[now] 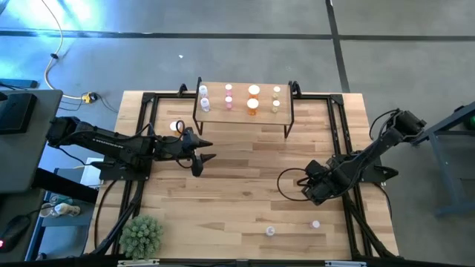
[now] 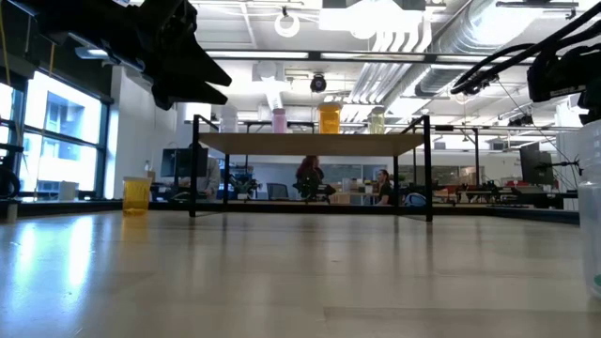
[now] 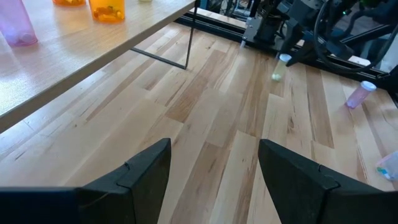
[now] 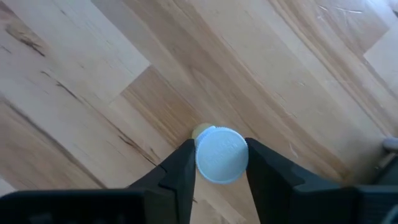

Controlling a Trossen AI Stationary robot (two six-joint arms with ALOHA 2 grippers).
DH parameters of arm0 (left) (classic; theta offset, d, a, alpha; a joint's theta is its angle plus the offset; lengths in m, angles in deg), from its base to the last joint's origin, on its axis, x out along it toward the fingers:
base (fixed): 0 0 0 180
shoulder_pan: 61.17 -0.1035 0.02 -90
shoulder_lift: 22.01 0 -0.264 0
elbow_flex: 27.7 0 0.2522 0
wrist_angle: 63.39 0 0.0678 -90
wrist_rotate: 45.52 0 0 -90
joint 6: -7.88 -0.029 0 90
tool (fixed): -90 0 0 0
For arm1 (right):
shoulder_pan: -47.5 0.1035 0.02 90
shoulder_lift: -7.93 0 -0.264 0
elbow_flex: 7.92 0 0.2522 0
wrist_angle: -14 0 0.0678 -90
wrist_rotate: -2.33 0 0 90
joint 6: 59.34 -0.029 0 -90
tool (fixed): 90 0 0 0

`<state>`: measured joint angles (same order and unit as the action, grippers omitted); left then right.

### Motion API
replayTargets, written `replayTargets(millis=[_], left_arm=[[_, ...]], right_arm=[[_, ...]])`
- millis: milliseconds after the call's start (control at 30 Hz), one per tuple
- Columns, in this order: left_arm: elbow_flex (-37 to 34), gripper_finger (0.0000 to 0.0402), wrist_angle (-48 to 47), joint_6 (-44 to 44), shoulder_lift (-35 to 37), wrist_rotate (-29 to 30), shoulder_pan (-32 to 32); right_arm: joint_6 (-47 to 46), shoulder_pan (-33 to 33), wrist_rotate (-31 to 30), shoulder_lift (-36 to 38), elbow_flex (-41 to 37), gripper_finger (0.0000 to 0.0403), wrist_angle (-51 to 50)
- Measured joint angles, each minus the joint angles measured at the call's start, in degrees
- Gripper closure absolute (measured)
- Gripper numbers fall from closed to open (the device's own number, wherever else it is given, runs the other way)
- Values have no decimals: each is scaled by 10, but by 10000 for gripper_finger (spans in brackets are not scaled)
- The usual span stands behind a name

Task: Pick and place medicine bottles onto shelf by color
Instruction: Put the yellow pill bottle on the shelf aligned with the other yellow pill bottle

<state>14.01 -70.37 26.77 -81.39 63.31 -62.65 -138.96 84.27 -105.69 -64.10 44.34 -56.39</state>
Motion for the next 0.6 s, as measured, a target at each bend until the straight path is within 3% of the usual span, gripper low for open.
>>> replayTargets(millis=[300,600], left_arm=[[0,170,3,0,0,0,0],[0,170,7,0,0,0,0]], right_arm=[[11,-5,7,1,31,289,20],[169,-90,-15,1,122,290,30]])
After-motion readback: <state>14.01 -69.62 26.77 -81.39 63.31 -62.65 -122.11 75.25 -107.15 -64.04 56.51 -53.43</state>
